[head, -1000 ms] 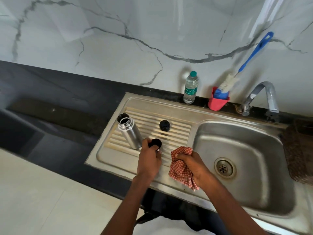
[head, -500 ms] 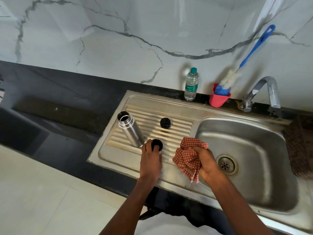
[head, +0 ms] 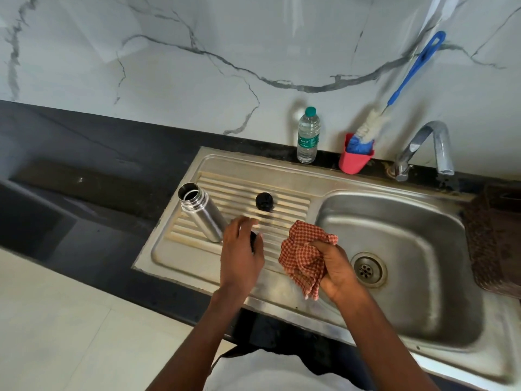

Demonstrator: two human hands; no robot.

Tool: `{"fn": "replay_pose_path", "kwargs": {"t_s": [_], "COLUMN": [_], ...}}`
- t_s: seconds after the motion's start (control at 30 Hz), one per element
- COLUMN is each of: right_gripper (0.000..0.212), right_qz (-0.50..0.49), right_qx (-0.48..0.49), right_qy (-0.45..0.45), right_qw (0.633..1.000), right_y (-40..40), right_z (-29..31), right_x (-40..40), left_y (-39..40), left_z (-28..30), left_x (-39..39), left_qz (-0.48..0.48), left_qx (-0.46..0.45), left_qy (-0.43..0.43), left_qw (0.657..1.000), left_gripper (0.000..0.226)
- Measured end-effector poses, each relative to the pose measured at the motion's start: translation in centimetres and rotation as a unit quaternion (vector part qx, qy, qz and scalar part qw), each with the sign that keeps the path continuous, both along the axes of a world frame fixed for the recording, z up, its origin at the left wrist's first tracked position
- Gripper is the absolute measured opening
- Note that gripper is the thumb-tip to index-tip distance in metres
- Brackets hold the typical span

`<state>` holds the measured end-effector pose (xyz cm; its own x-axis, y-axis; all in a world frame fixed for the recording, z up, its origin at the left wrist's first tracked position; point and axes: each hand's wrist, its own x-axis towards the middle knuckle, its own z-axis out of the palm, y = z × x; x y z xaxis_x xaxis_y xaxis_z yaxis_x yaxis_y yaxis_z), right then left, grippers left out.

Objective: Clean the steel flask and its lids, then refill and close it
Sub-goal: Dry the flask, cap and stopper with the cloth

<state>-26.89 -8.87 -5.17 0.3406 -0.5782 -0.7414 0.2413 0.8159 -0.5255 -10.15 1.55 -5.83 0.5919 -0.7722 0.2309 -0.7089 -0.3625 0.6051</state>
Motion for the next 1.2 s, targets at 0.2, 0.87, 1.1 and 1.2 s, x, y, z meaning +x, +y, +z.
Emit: {"fn": "replay_pose_path", "kwargs": {"t_s": [0.2, 0.87, 1.1, 1.2], "right_gripper": [0.045, 0.035, 0.032, 0.036], "right_qz": [-0.094, -0.162, -0.067, -0.067], "right_qx": [0.074, -0.042, -0.041, -0.098], "right_qy": [-0.096, -0.007, -0.142, -0.107], "right_qw": [0.988, 0.986, 0.987, 0.987], "right_y": [-1.3, -2.3, -2.1, -2.8], "right_z": [0.2, 3.0, 6.2, 5.6], "right_x": [-2.0, -7.9, -9.9, -10.7], "left_y": [-9.2, -12.6, -10.4, -10.7], "left_z": [-0.1, 3.2, 3.0, 4.0], "left_x": [3.3, -0.7, -5.1, -5.5], "left_qz": [0.02, -0.018, -0.264, -0.271], "left_qx": [0.149, 0.006, 0.143, 0.095], "left_qy": [-0.01, 0.491, 0.607, 0.617], "left_qw": [0.989, 0.871, 0.736, 0.733], "left_gripper": [0.056, 0.02, 0.027, 0.027]}}
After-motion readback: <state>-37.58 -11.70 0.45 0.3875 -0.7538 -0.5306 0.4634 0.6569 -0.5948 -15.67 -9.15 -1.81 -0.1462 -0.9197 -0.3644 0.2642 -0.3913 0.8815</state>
